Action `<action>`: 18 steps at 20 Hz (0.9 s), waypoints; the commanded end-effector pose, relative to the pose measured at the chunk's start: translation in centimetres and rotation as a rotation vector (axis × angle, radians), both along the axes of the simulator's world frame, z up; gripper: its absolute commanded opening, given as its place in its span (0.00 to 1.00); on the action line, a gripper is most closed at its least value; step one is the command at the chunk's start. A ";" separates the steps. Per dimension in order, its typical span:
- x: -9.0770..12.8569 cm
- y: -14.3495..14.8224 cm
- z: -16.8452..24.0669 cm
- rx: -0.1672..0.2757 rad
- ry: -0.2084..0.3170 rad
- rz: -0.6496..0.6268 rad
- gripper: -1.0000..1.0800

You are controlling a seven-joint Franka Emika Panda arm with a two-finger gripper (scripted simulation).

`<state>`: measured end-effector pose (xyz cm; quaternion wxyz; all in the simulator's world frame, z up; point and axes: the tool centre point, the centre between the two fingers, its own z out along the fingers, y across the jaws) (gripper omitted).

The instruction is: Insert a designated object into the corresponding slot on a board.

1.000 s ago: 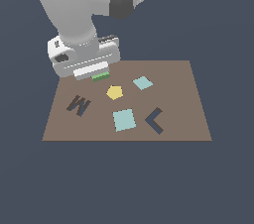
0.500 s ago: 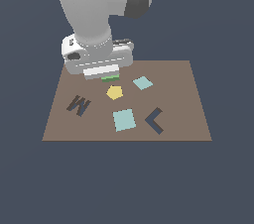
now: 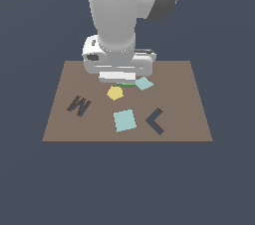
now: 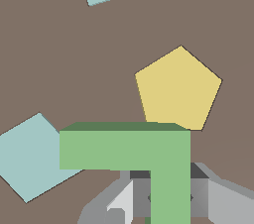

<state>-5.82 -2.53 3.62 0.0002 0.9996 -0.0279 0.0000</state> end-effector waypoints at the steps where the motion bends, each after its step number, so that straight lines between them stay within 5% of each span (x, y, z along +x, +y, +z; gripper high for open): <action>1: 0.7 1.5 0.1 0.000 -0.001 -0.074 0.00; 18: 8.4 9.2 0.4 0.000 -0.001 -0.550 0.00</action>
